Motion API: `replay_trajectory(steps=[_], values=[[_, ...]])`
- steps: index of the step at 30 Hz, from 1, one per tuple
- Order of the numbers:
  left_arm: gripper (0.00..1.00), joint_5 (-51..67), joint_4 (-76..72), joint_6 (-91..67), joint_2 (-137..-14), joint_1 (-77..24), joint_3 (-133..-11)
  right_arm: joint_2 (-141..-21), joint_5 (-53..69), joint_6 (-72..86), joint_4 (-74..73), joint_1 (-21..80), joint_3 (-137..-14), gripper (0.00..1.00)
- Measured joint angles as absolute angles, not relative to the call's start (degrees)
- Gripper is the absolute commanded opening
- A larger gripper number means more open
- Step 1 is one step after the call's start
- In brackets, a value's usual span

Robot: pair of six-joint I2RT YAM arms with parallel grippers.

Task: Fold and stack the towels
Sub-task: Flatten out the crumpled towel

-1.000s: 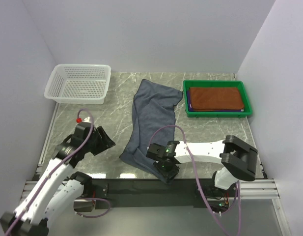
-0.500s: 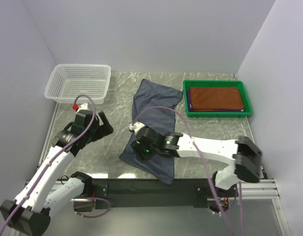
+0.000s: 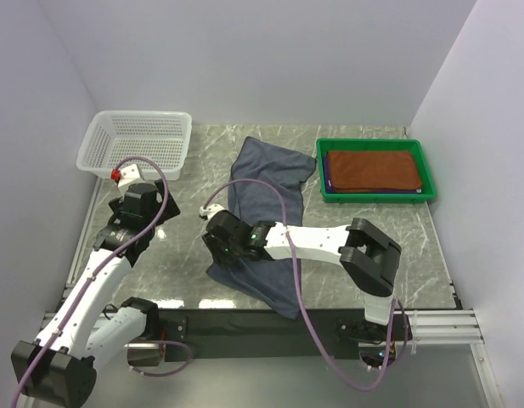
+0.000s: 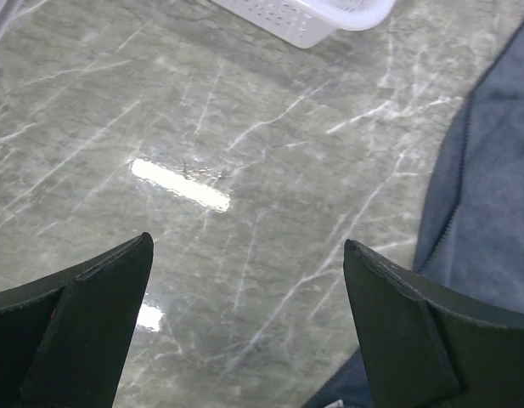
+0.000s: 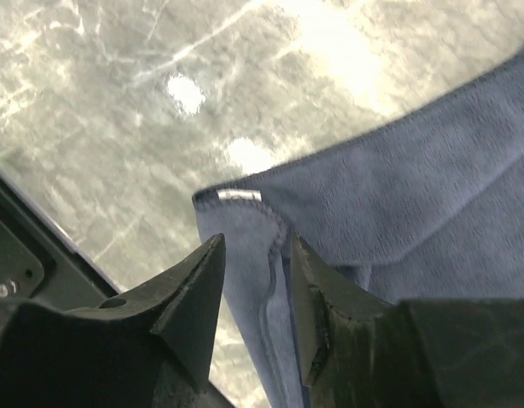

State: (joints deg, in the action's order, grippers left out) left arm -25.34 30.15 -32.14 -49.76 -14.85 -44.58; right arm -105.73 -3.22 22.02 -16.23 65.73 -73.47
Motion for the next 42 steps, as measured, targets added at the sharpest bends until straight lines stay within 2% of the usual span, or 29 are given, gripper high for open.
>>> replay_trajectory(steps=[9, 12, 13, 15, 20, 24, 25, 28, 32, 36, 37, 42], values=[[0.99, -25.9, 28.8, -30.6, -50.7, -14.3, -44.2, -108.7, -3.7, 22.8, -15.6, 65.7, -73.9, 0.38], [0.99, -25.8, 28.3, -30.6, -50.7, -14.1, -44.2, -109.1, -3.6, 22.9, -15.6, 65.7, -73.9, 0.31], [0.99, -25.8, 28.3, -30.6, -50.7, -14.0, -44.2, -109.1, -3.5, 22.8, -15.6, 65.7, -73.9, 0.22], [0.99, -25.8, 28.1, -30.6, -50.7, -14.0, -44.2, -109.1, -3.0, 22.6, -15.5, 65.8, -73.9, 0.15], [1.0, -25.8, 28.1, -30.6, -50.7, -13.9, -44.2, -109.1, 1.3, 20.4, -16.1, 66.6, -74.2, 0.12], [0.99, -25.4, 28.0, -30.6, -50.7, -13.8, -44.2, -109.1, 8.8, 16.3, -20.6, 69.6, -77.7, 0.15], [0.99, -25.3, 28.0, -30.5, -50.8, -13.8, -44.2, -109.1, 10.9, 15.1, -21.7, 70.8, -78.9, 0.24], [1.0, -24.7, 27.6, -30.4, -51.1, -13.7, -44.2, -109.2, 16.2, 12.3, -23.9, 73.9, -81.9, 0.41], [0.99, -22.7, 27.2, -30.4, -52.0, -13.7, -44.2, -108.6, 20.7, 9.3, -25.6, 76.6, -82.3, 0.58], [0.98, -19.4, 27.2, -30.6, -54.2, -13.7, -44.3, -103.3, 18.5, 8.4, -26.6, 75.0, -77.5, 0.59], [0.96, -18.2, 27.3, -30.6, -54.8, -13.6, -44.3, -100.8, 17.3, 8.7, -26.5, 73.5, -75.4, 0.57], [0.9, -10.6, 27.2, -31.2, -61.6, -13.7, -47.9, -87.3, 8.8, 12.1, -25.4, 58.4, -65.5, 0.51]])
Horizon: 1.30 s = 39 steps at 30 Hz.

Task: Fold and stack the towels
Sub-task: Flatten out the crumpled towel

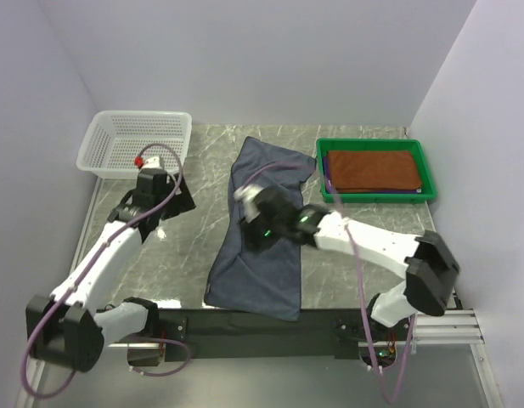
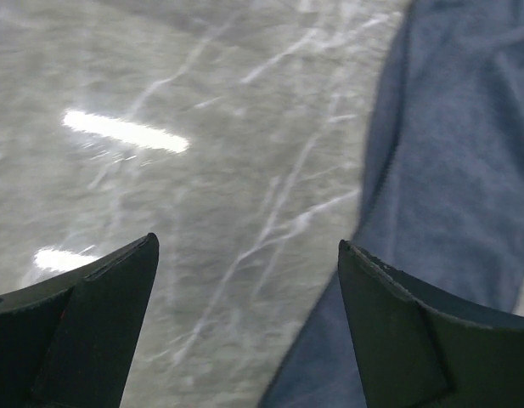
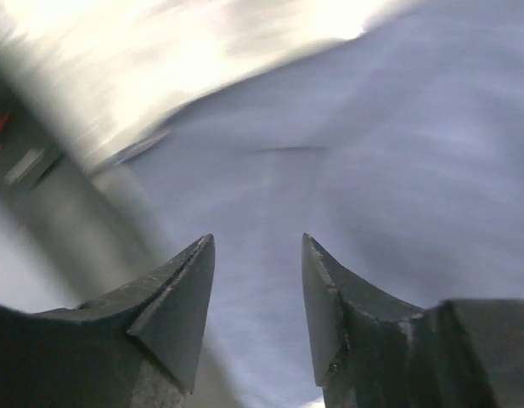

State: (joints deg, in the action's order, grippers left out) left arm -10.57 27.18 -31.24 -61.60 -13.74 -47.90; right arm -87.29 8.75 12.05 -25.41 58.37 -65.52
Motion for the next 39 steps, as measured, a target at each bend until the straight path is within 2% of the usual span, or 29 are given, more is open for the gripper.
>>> replay_trajectory(steps=[3, 5, 7, 8, 16, 23, 32, 39], values=[[0.86, -6.9, 26.2, -32.2, -68.6, -14.7, -52.5, -83.7, 3.6, 14.1, -23.9, 47.7, -62.4, 0.45], [0.67, -5.2, 25.6, -32.8, -74.1, -15.8, -56.4, -83.9, 1.4, 15.2, -22.9, 41.7, -61.8, 0.39], [0.48, -3.7, 24.4, -33.5, -80.3, -17.0, -60.8, -85.4, 0.4, 15.8, -21.7, 38.0, -61.9, 0.28], [0.45, -3.0, 24.1, -33.6, -82.9, -17.4, -62.8, -86.8, 0.4, 16.2, -21.4, 36.8, -62.3, 0.26], [0.43, 0.5, 23.2, -34.2, -104.1, -21.5, -82.2, -101.1, 1.3, 17.8, -18.7, 34.1, -66.8, 0.26], [0.41, 1.2, 22.8, -34.3, -116.7, -24.8, -91.6, -106.8, 2.6, 18.6, -18.1, 32.9, -68.6, 0.26], [0.38, 0.0, 22.3, -35.7, -120.7, -25.7, -86.9, -107.5, 4.3, 18.7, -17.4, 32.7, -68.6, 0.27], [0.36, -1.0, 18.2, -38.6, -112.0, -25.5, -73.7, -106.5, 6.7, 18.5, -16.3, 32.8, -65.1, 0.27]])
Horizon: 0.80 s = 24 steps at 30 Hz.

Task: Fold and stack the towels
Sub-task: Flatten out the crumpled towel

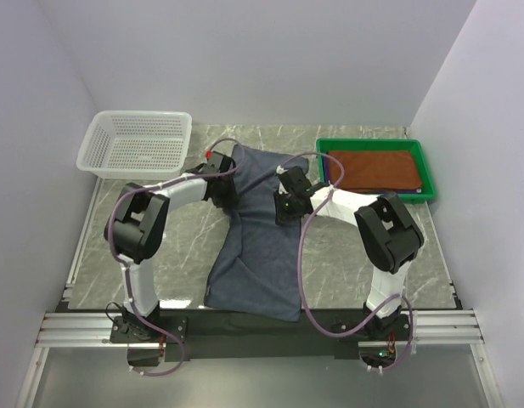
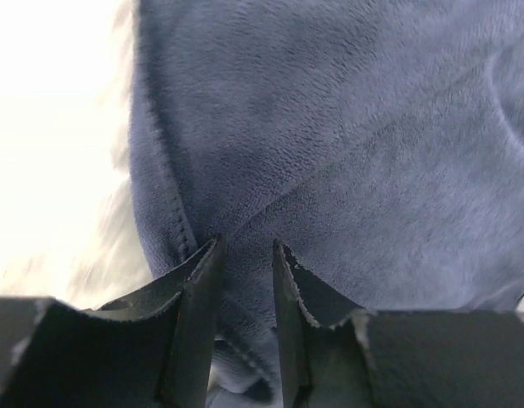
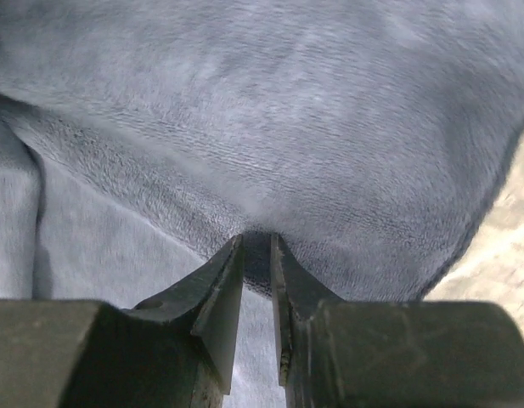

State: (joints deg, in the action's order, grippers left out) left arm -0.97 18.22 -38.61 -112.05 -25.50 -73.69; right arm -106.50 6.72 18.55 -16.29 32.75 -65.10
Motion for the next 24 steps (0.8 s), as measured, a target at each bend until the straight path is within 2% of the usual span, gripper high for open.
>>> replay_trajectory(steps=[6, 11, 14, 16, 21, 22, 23, 24], values=[[0.38, -0.9, 18.7, -40.4, -102.4, -26.0, -61.4, -100.6, 9.2, 18.4, -17.5, 35.1, -58.0, 0.27], [0.46, 0.8, 21.0, -43.1, -91.6, -29.3, -49.8, -94.3, 13.2, 18.8, -21.1, 39.8, -51.1, 0.27], [0.56, 2.9, 23.1, -44.8, -86.0, -31.4, -44.9, -92.2, 14.3, 18.6, -24.4, 42.8, -49.6, 0.29], [0.67, 3.2, 25.5, -45.2, -83.9, -31.7, -44.0, -91.0, 13.9, 18.0, -27.4, 44.3, -49.6, 0.3], [0.89, 0.1, 31.8, -42.9, -82.3, -30.8, -49.8, -89.1, 10.9, 13.7, -34.3, 41.4, -58.3, 0.38], [0.91, -0.7, 32.5, -41.9, -82.3, -30.1, -52.1, -89.1, 10.6, 12.9, -34.3, 40.3, -60.8, 0.41], [0.93, -1.3, 33.3, -40.4, -82.6, -28.9, -54.9, -89.3, 10.2, 11.9, -34.2, 38.8, -63.9, 0.49], [0.97, -1.9, 33.5, -39.1, -83.2, -27.5, -57.7, -89.7, 9.9, 11.0, -33.7, 37.3, -67.0, 0.51]])
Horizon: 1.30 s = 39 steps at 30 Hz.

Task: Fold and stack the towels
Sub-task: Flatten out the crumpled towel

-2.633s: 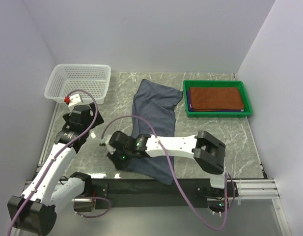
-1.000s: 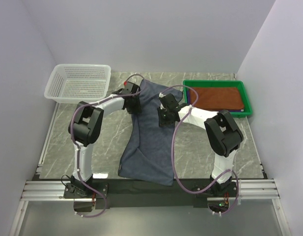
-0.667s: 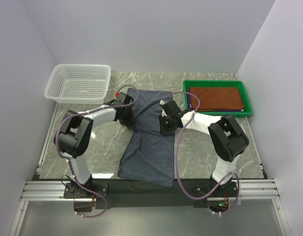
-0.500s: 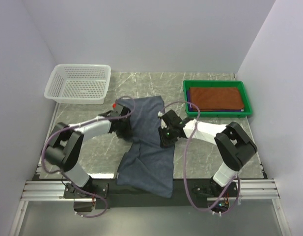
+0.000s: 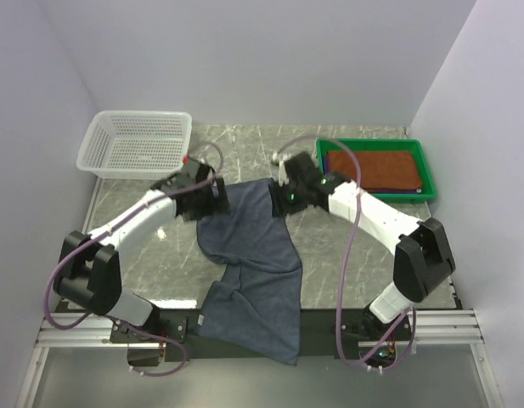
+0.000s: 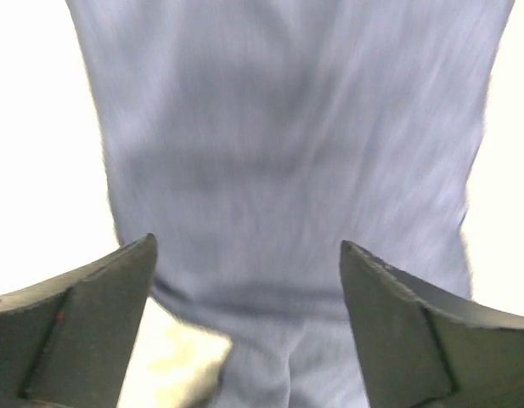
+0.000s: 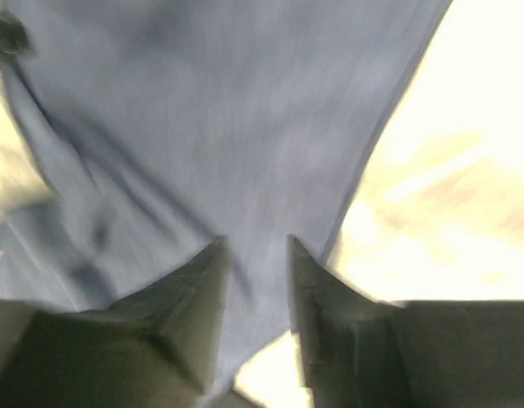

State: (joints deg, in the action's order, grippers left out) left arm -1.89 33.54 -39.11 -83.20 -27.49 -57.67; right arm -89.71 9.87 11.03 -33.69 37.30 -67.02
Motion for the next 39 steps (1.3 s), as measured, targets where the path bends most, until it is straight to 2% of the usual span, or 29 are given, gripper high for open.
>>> replay_trajectory(steps=[3, 7, 12, 19, 24, 35, 39], values=[[0.97, -3.9, 33.2, -35.2, -86.7, -22.7, -65.3, -93.0, 10.1, 8.1, -31.7, 33.2, -76.1, 0.56], [0.95, -5.6, 32.5, -30.7, -94.2, -17.7, -72.6, -101.6, 10.8, 4.3, -29.6, 29.1, -85.5, 0.56], [0.92, -6.1, 32.9, -27.0, -102.3, -15.4, -76.5, -115.2, 10.8, -1.0, -30.1, 26.4, -96.5, 0.48], [0.93, -7.1, 33.5, -24.6, -103.8, -15.2, -76.6, -127.7, 9.7, -3.6, -32.4, 25.9, -107.0, 0.39], [0.92, -7.3, 33.0, -24.3, -103.8, -15.0, -76.1, -131.9, 9.7, -3.6, -32.9, 25.9, -111.5, 0.36], [0.92, -7.4, 32.8, -23.6, -103.9, -15.0, -76.1, -136.3, 9.7, -2.3, -32.8, 25.9, -113.4, 0.34], [0.9, -7.4, 32.8, -23.6, -103.9, -15.0, -76.1, -136.8, 9.7, -1.9, -32.8, 25.9, -114.2, 0.27]])
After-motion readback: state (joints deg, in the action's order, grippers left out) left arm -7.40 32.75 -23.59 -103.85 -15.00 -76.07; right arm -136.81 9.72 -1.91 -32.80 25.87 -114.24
